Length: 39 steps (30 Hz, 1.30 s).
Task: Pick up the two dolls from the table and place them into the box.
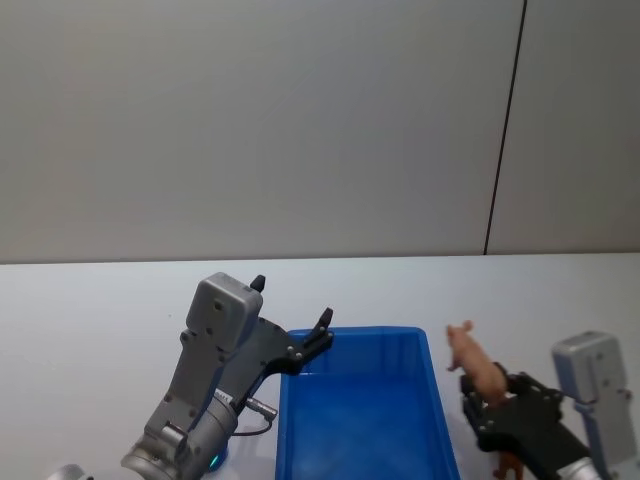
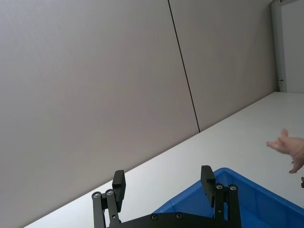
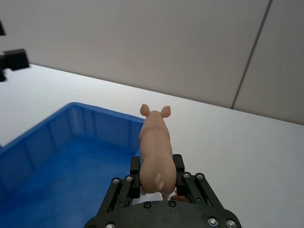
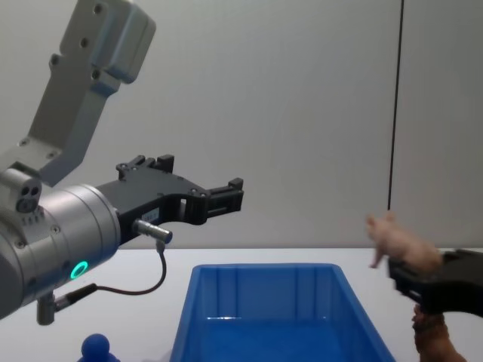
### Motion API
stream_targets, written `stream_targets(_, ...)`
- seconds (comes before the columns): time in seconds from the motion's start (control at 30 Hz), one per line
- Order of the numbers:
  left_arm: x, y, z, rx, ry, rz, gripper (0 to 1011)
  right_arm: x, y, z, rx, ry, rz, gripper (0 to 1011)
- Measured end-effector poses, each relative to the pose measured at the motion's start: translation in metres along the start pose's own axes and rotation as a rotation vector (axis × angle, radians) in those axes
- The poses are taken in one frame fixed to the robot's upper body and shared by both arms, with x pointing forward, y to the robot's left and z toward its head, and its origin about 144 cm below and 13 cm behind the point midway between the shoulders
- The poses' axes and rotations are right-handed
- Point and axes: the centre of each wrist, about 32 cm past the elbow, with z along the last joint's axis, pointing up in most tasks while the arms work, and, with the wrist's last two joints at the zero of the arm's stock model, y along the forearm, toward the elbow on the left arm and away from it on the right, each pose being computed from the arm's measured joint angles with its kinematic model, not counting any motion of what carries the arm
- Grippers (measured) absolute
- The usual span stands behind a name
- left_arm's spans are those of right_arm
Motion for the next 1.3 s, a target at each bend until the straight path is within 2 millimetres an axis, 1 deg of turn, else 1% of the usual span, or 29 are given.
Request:
stream_targets(0.13,0.000,0.000,0.000,0.000,0.000,0.000,1001,-0.009,0.009,0.005,0.009,0.009,0.056,383)
stream_targets(0.37,0.000,0.000,0.000,0.000,0.000,0.000,1001,-0.019,0.019,0.009,0.013,0.016,0.116,383)
stream_targets(0.43,0.000,0.000,0.000,0.000,0.000,0.000,1001,-0.020,0.021,0.010,0.013,0.017,0.126,398)
stream_targets(0.5,0.000,0.000,0.000,0.000,0.000,0.000,1001,-0.021,0.023,0.010,0.013,0.019,0.135,495)
stream_targets(0.53,0.000,0.000,0.000,0.000,0.000,0.000,1001,-0.022,0.024,0.010,0.012,0.020,0.142,510)
stream_targets(0.6,0.000,0.000,0.000,0.000,0.000,0.000,1001,-0.023,0.027,0.011,0.012,0.023,0.150,598)
stream_targets(0.7,0.000,0.000,0.000,0.000,0.000,0.000,1001,-0.024,0.028,0.011,0.011,0.024,0.155,657)
stream_targets(0.73,0.000,0.000,0.000,0.000,0.000,0.000,1001,-0.024,0.029,0.011,0.011,0.025,0.156,715)
stream_targets(0.8,0.000,0.000,0.000,0.000,0.000,0.000,1001,-0.024,0.030,0.011,0.010,0.026,0.157,760)
stream_targets(0.83,0.000,0.000,0.000,0.000,0.000,0.000,1001,-0.024,0.031,0.010,0.009,0.026,0.157,814)
stream_targets(0.9,0.000,0.000,0.000,0.000,0.000,0.000,1001,-0.023,0.031,0.010,0.008,0.027,0.155,848)
stream_targets(1.03,0.000,0.000,0.000,0.000,0.000,0.000,1001,-0.021,0.031,0.009,0.008,0.029,0.145,965)
stream_targets(1.1,0.000,0.000,0.000,0.000,0.000,0.000,1001,-0.019,0.029,0.007,0.006,0.030,0.135,1001)
stream_targets(1.23,0.000,0.000,0.000,0.000,0.000,0.000,1001,-0.017,0.026,0.006,0.005,0.032,0.117,1001)
stream_targets(1.27,0.000,0.000,0.000,0.000,0.000,0.000,1001,-0.014,0.022,0.005,0.002,0.032,0.096,1001)
stream_targets(1.3,0.000,0.000,0.000,0.000,0.000,0.000,1001,-0.014,0.022,0.005,0.002,0.032,0.096,1001)
